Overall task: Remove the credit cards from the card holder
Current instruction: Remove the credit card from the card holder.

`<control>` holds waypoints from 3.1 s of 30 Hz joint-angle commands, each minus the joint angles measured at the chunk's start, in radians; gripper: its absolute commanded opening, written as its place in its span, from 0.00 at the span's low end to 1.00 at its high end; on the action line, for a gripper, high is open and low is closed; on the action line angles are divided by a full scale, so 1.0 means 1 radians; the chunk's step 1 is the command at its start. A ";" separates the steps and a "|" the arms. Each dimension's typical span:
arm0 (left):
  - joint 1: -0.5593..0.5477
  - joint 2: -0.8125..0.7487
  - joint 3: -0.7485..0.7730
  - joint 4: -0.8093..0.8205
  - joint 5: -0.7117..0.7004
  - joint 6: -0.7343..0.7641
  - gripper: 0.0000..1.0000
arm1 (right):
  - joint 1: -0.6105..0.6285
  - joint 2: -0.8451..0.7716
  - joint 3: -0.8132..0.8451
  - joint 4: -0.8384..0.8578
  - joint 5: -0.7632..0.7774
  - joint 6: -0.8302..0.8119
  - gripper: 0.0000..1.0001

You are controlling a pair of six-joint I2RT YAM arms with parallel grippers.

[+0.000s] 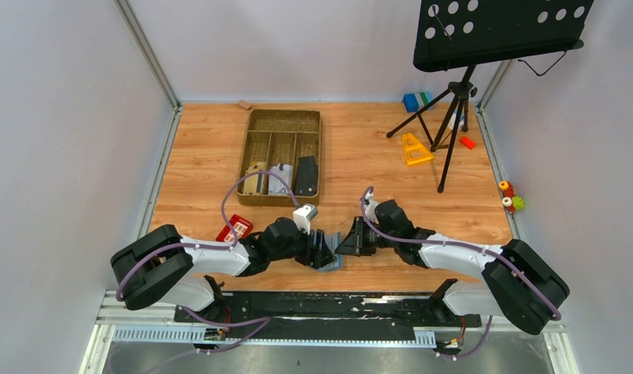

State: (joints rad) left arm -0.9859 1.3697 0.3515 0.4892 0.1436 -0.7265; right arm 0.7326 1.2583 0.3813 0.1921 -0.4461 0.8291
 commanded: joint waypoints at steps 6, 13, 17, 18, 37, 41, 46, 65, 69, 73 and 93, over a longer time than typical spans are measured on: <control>0.003 -0.042 -0.022 -0.023 -0.003 -0.031 0.78 | 0.013 -0.037 0.054 0.001 0.026 -0.021 0.00; 0.078 -0.061 -0.102 0.131 0.114 -0.108 0.78 | 0.012 -0.047 0.056 -0.013 0.034 -0.025 0.00; 0.094 -0.058 -0.118 0.158 0.136 -0.120 0.75 | 0.013 -0.045 0.053 -0.008 0.032 -0.022 0.00; 0.098 -0.058 -0.125 0.177 0.146 -0.128 0.74 | 0.013 -0.046 0.053 -0.010 0.033 -0.023 0.00; 0.211 -0.124 -0.202 0.220 0.255 -0.147 0.63 | 0.012 -0.075 0.048 -0.042 0.048 -0.027 0.00; 0.227 -0.189 -0.185 0.117 0.252 -0.115 0.57 | 0.011 -0.078 0.048 -0.049 0.051 -0.034 0.00; 0.243 -0.279 -0.184 -0.014 0.223 -0.070 0.47 | 0.011 -0.085 0.033 -0.030 0.046 -0.028 0.00; 0.244 -0.143 -0.138 0.100 0.306 -0.114 0.79 | 0.013 -0.088 0.014 -0.006 0.027 -0.033 0.00; 0.245 -0.220 -0.159 0.064 0.218 -0.124 0.92 | 0.011 -0.095 0.025 -0.021 0.020 -0.058 0.00; 0.244 -0.344 -0.132 -0.151 0.099 -0.073 1.00 | 0.012 -0.112 0.027 -0.031 0.025 -0.079 0.00; 0.254 -0.649 -0.033 -0.462 -0.027 0.171 1.00 | 0.012 -0.161 0.027 -0.079 0.035 -0.163 0.00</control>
State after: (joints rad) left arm -0.7368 0.7788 0.3103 0.0025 0.1478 -0.6052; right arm 0.7395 1.1294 0.3916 0.1043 -0.4099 0.7013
